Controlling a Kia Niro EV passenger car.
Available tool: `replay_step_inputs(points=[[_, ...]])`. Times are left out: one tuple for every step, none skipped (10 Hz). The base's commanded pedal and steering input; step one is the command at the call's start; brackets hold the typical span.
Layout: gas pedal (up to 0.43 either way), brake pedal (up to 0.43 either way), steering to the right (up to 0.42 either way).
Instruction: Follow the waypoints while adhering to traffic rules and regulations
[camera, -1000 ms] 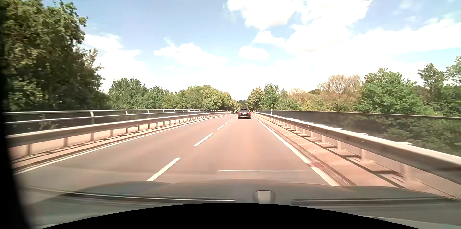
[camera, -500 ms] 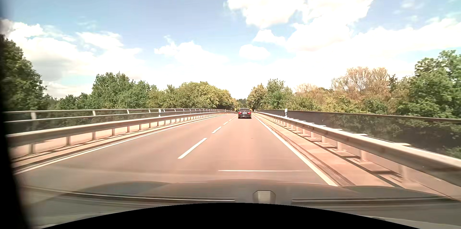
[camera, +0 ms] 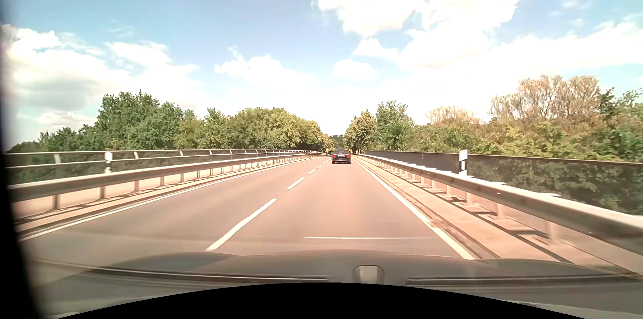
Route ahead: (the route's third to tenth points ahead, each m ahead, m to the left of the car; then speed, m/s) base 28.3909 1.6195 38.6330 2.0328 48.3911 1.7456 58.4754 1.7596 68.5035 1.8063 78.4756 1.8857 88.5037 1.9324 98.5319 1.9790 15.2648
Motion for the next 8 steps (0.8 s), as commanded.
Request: replay_step_inputs(points=[[0.098,0.006,0.003],[0.110,0.006,0.003],[0.110,0.006,0.003],[0.130,0.006,0.003],[0.138,0.006,0.003],[0.138,0.006,0.003],[0.138,0.006,0.002],[0.138,0.006,0.003]])
